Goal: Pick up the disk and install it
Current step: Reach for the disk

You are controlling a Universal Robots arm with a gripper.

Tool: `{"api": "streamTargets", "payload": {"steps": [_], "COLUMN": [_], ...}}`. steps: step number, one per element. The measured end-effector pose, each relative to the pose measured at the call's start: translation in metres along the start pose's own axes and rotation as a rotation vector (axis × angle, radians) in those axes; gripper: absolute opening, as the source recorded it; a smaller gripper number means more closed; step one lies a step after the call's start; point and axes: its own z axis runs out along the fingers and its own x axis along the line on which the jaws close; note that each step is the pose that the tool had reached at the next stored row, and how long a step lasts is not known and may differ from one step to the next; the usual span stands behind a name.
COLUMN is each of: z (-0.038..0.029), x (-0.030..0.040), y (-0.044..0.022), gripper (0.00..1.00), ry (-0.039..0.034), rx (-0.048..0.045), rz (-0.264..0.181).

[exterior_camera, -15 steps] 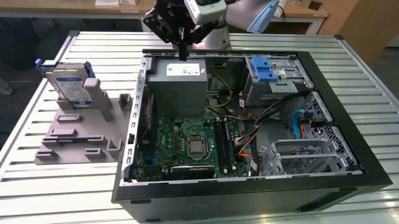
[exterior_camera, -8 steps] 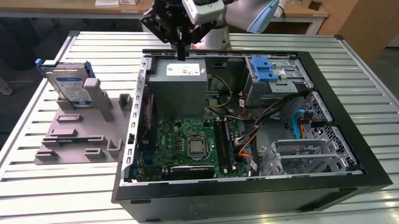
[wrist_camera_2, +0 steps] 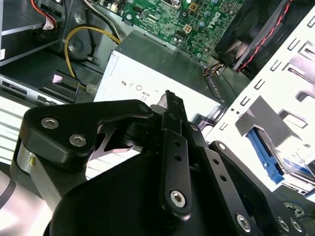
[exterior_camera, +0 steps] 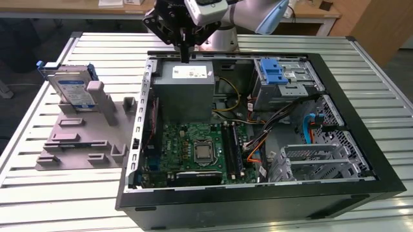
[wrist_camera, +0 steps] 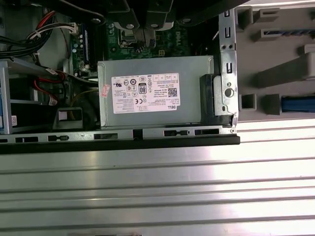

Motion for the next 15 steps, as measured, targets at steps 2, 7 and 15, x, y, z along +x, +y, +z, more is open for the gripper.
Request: {"api": "streamTargets", "payload": {"steps": [2,7,15], "z": [0.0000,0.0000,-0.0002], "x": [0.0013,0.0043,0.0098], "y": [-0.0001,-0.0003,-0.0007], "gripper": [0.11,0.11,0.11], "ry": [0.0000,0.0000,0.0000], "rx": [0.0000,-0.0001,0.0000], "rz": [0.000,0.000,0.000]}}
